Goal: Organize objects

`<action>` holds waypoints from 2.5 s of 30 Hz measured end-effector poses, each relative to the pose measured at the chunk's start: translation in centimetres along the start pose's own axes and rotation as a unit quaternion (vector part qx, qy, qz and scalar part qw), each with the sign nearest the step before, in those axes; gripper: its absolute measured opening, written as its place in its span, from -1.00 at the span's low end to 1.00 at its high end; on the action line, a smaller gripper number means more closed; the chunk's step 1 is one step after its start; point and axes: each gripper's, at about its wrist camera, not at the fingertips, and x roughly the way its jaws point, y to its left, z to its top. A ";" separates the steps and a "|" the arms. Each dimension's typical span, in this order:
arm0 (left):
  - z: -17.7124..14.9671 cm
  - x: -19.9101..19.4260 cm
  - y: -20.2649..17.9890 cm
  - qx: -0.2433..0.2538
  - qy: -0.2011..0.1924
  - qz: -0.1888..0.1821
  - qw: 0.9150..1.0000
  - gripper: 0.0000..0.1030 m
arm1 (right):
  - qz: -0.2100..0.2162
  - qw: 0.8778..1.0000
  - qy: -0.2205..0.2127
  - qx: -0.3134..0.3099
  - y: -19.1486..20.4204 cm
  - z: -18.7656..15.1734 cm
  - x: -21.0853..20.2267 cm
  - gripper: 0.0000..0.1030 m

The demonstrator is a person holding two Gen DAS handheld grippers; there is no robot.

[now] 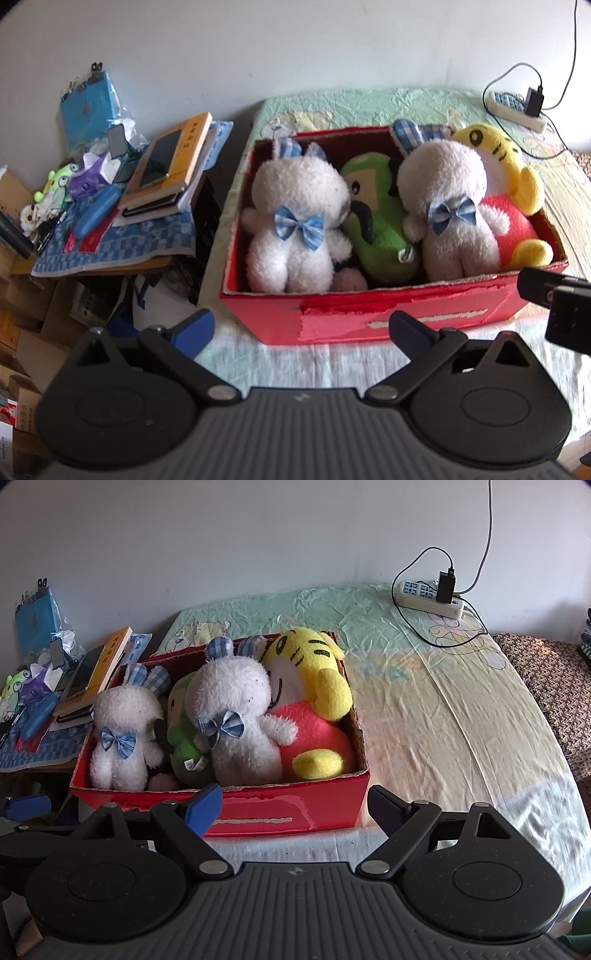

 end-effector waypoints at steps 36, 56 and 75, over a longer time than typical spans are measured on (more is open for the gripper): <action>1.1 0.5 -12.1 0.028 0.044 0.033 0.998 0.96 | 0.039 0.997 0.063 0.011 -10.8 1.3 2.7 0.70; 3.8 -1.2 -9.1 0.007 -0.007 0.049 0.999 0.96 | 0.052 0.998 0.005 0.045 -9.8 3.9 0.7 0.69; 6.3 2.4 -1.9 0.010 -0.029 0.024 0.999 0.99 | 0.018 1.000 -0.003 0.022 -1.8 6.3 3.0 0.70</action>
